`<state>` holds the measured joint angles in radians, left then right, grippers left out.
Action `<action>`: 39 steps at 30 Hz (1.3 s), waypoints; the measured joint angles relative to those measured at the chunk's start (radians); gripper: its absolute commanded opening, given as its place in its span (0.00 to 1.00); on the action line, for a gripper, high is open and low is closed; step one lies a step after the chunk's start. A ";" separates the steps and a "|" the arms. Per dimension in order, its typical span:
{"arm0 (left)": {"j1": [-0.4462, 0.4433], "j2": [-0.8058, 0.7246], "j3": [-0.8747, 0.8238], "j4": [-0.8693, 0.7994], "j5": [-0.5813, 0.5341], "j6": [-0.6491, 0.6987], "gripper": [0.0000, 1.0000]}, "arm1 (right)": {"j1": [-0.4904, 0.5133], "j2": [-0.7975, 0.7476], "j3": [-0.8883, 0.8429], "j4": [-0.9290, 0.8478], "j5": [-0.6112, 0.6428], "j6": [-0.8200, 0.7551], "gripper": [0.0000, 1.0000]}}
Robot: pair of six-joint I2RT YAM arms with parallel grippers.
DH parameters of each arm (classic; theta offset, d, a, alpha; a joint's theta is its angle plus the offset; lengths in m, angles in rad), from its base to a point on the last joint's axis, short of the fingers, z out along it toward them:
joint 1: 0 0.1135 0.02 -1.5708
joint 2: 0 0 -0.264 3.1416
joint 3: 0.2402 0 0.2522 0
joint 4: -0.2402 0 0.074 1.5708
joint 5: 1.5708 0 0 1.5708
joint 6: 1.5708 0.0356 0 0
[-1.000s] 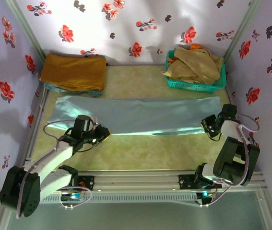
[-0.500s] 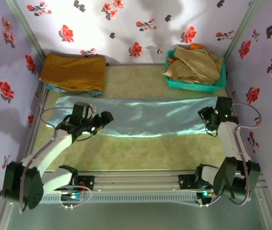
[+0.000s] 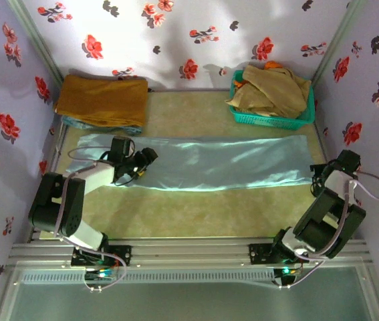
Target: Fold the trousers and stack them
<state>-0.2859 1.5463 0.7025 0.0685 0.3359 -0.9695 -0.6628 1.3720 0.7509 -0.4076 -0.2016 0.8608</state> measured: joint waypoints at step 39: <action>0.037 -0.055 -0.084 0.023 -0.012 0.013 0.75 | 0.085 -0.066 0.011 0.087 0.045 -0.009 0.45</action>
<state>-0.2493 1.4918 0.6189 0.0917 0.3241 -0.9569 -0.5774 1.3064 0.7616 -0.3206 -0.1570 0.8520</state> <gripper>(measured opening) 0.749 0.558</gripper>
